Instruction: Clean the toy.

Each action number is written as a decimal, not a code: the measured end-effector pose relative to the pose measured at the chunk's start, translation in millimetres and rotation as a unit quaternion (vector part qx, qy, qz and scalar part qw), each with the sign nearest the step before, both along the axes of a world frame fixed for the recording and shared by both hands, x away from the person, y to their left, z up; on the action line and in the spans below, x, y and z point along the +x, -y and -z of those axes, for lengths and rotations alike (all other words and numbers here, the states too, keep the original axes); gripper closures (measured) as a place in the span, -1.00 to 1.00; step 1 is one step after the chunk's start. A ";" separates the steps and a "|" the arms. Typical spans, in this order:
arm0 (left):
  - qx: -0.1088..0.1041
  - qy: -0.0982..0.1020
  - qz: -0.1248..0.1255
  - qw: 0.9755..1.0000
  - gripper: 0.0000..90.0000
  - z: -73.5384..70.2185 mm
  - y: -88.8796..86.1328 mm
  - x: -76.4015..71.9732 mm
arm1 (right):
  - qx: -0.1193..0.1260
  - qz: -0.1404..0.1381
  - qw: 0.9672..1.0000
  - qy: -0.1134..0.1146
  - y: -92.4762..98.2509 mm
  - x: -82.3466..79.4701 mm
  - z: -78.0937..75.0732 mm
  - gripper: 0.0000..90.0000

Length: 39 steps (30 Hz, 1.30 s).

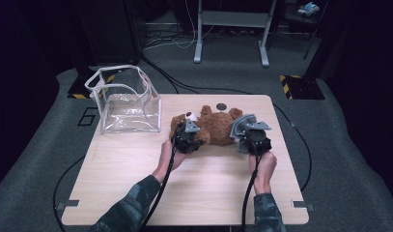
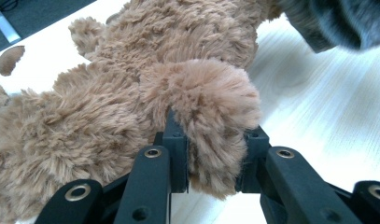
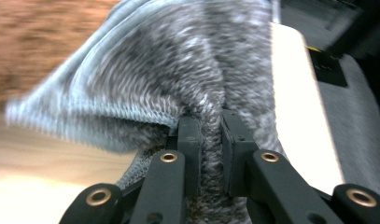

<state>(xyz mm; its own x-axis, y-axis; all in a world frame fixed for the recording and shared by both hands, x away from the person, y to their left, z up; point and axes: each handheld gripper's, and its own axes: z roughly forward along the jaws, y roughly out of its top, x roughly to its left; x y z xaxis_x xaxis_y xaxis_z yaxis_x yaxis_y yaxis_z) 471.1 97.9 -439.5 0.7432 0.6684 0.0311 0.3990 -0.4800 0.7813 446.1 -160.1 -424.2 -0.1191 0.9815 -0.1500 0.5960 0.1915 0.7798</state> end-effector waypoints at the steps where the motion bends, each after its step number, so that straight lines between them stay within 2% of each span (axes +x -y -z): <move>1: 0.000 0.000 0.000 1.000 0.58 -0.1 0.0 0.1 | 0.007 0.004 1.000 -0.001 5.5 -0.5 -0.3 0.78; 4: 0.003 -0.001 0.002 1.000 0.57 -1.4 0.4 1.4 | 0.018 -0.004 1.000 0.001 5.6 -5.3 -0.9 0.78; 8: 0.004 -0.005 0.000 1.000 0.57 -2.8 2.1 3.1 | 0.019 -0.051 0.998 0.008 -22.8 -14.3 -3.1 0.78; 10: 0.005 -0.004 0.002 1.000 0.57 -2.5 2.8 4.1 | 0.021 -0.086 0.996 0.010 -41.6 -15.8 -3.3 0.78; 13: 0.004 -0.005 0.003 1.000 0.57 -2.1 4.6 4.2 | 0.015 -0.138 0.990 0.004 -70.7 -12.5 -2.0 0.78; 15: 0.011 -0.009 0.008 1.000 0.57 -2.5 5.3 4.3 | 0.009 -0.154 0.988 -0.005 -87.8 -7.7 0.3 0.78; 16: 0.003 -0.009 0.004 1.000 0.57 -1.6 6.6 3.8 | 0.000 -0.164 0.986 -0.009 -95.3 -4.6 2.1 0.78; 17: 0.004 -0.009 0.005 1.000 0.57 -1.4 6.8 3.9 | -0.002 -0.164 0.986 -0.011 -98.9 -2.5 3.3 0.79; 18: 0.013 -0.008 0.010 1.000 0.57 -2.0 5.5 4.6 | -0.003 -0.161 0.987 -0.016 -101.9 0.2 4.7 0.79; 19: 0.006 -0.011 0.007 1.000 0.57 -1.4 5.9 4.5 | -0.005 -0.165 0.986 -0.015 -101.5 3.2 6.0 0.79; 21: 0.005 -0.010 0.008 1.000 0.57 -1.4 5.5 4.6 | 0.001 -0.152 0.988 -0.024 -99.3 6.3 6.8 0.79; 26: 0.004 -0.011 0.012 1.000 0.57 -1.7 3.0 5.4 | 0.004 -0.110 0.994 -0.025 -72.2 14.1 8.9 0.79; 31: 0.001 -0.013 0.009 1.000 0.57 -2.1 2.0 5.7 | 0.014 -0.068 0.997 -0.017 -39.2 16.0 4.9 0.79; 34: 0.002 -0.012 0.011 1.000 0.56 -2.4 1.0 6.2 | 0.020 -0.048 0.999 -0.011 -23.4 14.3 1.2 0.79; 35: 0.001 -0.017 0.012 1.000 0.56 -2.8 0.6 6.0 | 0.017 -0.042 0.999 -0.010 -19.2 13.5 0.0 0.79; 39: -0.003 -0.015 0.007 1.000 0.56 -2.6 0.3 6.5 | 0.011 -0.023 1.000 -0.002 -10.3 10.1 -2.4 0.79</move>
